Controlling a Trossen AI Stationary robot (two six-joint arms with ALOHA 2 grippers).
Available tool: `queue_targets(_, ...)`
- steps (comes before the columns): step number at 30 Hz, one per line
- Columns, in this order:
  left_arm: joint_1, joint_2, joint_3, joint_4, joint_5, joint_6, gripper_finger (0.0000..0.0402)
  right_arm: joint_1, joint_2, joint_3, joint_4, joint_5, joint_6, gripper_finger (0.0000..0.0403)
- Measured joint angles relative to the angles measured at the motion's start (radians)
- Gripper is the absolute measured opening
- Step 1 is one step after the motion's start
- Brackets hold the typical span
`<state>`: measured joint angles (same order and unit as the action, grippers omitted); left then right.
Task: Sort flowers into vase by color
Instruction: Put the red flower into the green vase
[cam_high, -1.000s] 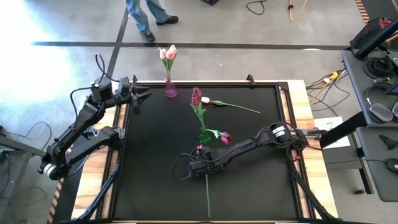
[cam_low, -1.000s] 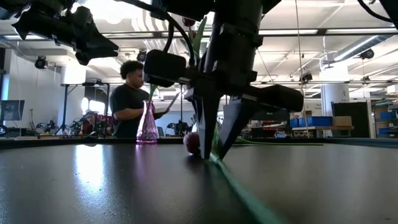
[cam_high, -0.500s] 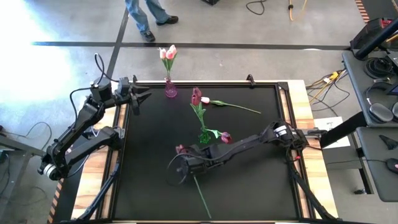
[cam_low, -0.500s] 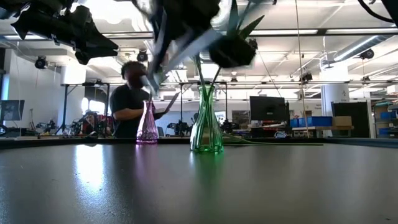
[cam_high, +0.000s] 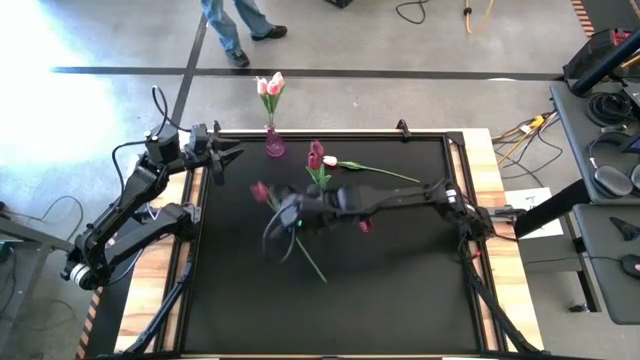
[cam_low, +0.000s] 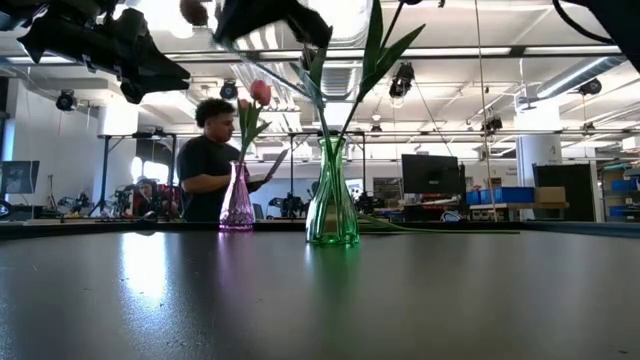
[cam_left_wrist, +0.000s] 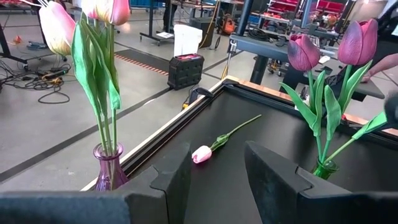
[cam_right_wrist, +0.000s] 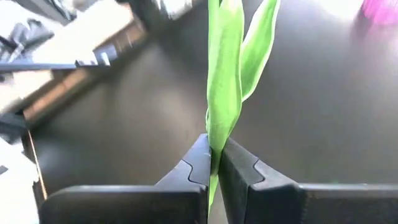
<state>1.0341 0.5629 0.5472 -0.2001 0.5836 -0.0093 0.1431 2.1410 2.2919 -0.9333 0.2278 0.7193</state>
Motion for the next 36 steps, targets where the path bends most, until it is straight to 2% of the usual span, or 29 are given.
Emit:
queue_targets(2,-0.004,0.0,0.0,0.0,0.0,0.0,0.0134,-0.018,-0.006,0.063,0.007,0.039,-0.085,0.0013)
queue_targets(5,-0.01,0.0,0.0,0.0,0.0,0.0,0.0134,-0.033,-0.079,0.042,0.091,0.1,-0.188,0.0013)
queue_targets(13,-0.01,0.0,0.0,0.0,-0.025,-0.004,0.0134,-0.011,-0.284,0.03,0.123,0.453,-0.462,0.0012)
queue_targets(19,-0.01,-0.001,0.011,0.008,-0.052,-0.051,0.0134,-0.041,-0.436,-0.097,-0.016,0.557,-0.489,0.0009)
queue_targets(22,-0.01,-0.001,0.015,0.03,-0.052,-0.053,0.0134,-0.073,-0.537,-0.238,0.015,0.556,-0.481,0.0009)
queue_targets(24,-0.009,-0.001,0.015,0.042,-0.054,-0.052,0.0134,-0.101,-0.607,-0.355,0.106,0.513,-0.498,0.0009)
queue_targets(31,-0.009,0.002,0.015,0.048,-0.055,-0.079,0.0134,-0.205,-0.824,-0.826,0.673,0.252,-0.578,0.0009)
queue_targets(36,-0.009,0.001,0.015,0.063,-0.055,-0.079,0.0134,-0.225,-0.897,-1.064,0.936,0.21,-0.527,0.0009)
